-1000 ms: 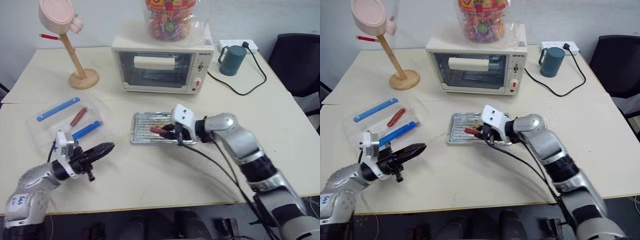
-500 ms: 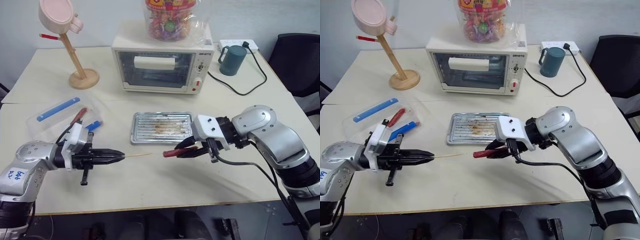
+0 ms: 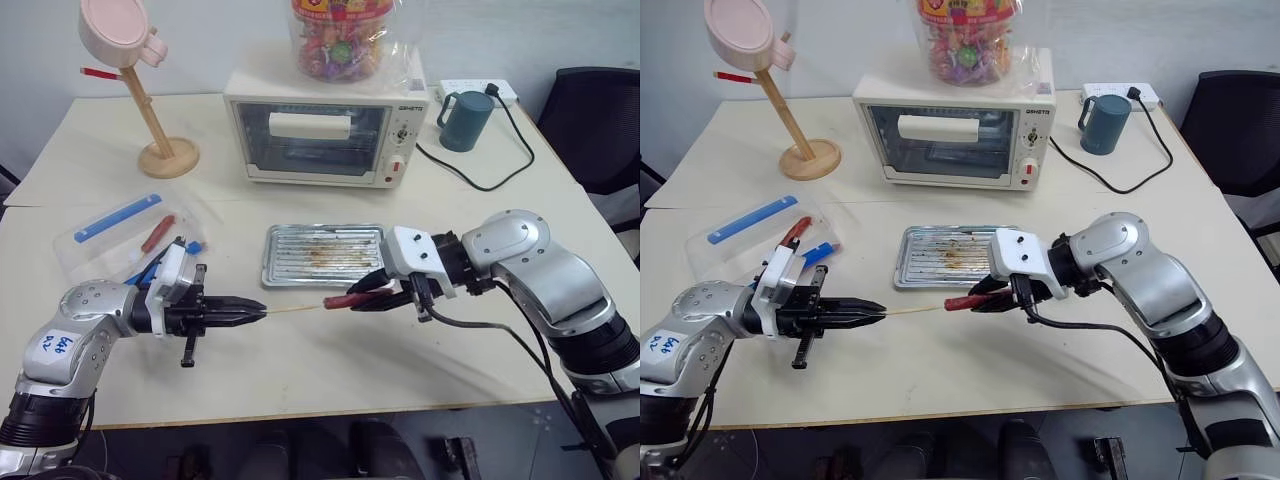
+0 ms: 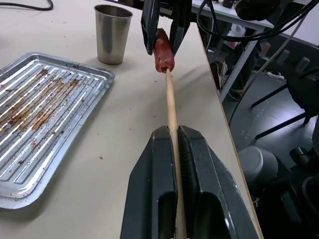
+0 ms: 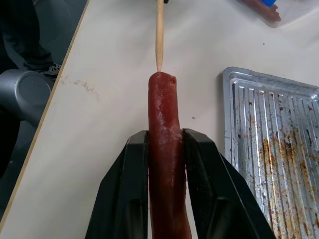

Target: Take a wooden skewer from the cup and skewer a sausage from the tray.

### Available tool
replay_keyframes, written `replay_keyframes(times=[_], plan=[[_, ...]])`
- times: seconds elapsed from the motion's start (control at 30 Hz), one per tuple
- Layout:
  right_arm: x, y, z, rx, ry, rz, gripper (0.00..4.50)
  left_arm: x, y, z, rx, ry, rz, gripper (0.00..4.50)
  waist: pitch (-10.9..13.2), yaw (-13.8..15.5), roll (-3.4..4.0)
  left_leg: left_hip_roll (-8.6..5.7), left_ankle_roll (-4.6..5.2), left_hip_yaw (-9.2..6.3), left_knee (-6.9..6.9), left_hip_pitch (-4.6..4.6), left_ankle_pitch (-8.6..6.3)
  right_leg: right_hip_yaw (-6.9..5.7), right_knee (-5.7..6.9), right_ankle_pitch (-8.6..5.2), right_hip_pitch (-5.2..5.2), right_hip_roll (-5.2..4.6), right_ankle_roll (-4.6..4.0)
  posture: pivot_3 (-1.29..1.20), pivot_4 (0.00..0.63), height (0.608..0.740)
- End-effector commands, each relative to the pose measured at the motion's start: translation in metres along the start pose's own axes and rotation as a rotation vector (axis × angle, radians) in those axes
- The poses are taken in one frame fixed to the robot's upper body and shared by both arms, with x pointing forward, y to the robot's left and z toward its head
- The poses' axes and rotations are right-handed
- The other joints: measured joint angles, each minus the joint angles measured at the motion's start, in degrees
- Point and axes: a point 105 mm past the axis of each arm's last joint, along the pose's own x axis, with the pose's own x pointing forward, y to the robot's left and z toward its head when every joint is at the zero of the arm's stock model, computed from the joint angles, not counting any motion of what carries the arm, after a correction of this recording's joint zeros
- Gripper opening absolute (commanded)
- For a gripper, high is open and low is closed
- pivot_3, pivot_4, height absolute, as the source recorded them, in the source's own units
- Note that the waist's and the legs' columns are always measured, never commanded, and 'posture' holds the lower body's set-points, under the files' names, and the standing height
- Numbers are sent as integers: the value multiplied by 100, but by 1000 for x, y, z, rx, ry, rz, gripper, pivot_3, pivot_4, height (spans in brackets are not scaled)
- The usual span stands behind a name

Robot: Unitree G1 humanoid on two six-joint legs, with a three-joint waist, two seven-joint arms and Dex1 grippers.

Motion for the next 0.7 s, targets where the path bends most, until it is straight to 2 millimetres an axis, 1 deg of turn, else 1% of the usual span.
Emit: replay_keyframes(times=[0.03,0.3,0.5,0.63,0.7], plan=[[0,-1,11,-46,-13,-5,1044,3,-1,6,37,-1,-7,0,0,2,0,0,0,0,0,0,0,0,0,0,0,0,0,0,150,740],[1,2,11,-44,-13,7,1044,3,0,6,41,-5,-3,0,0,0,0,0,0,0,1,0,0,0,1,0,0,0,0,0,150,740],[-2,3,6,-32,-1,4,1044,-1,2,5,35,2,10,0,0,2,0,0,0,0,1,0,0,0,1,0,0,0,0,0,150,740],[-2,4,1,-8,11,-4,1044,-2,4,4,29,-1,27,0,0,4,0,0,0,0,2,0,0,-1,2,0,0,0,0,0,150,740],[-3,7,-8,49,20,-30,1044,-6,3,0,15,2,45,0,0,7,0,0,0,0,3,0,0,-1,2,0,0,0,0,0,150,740]])
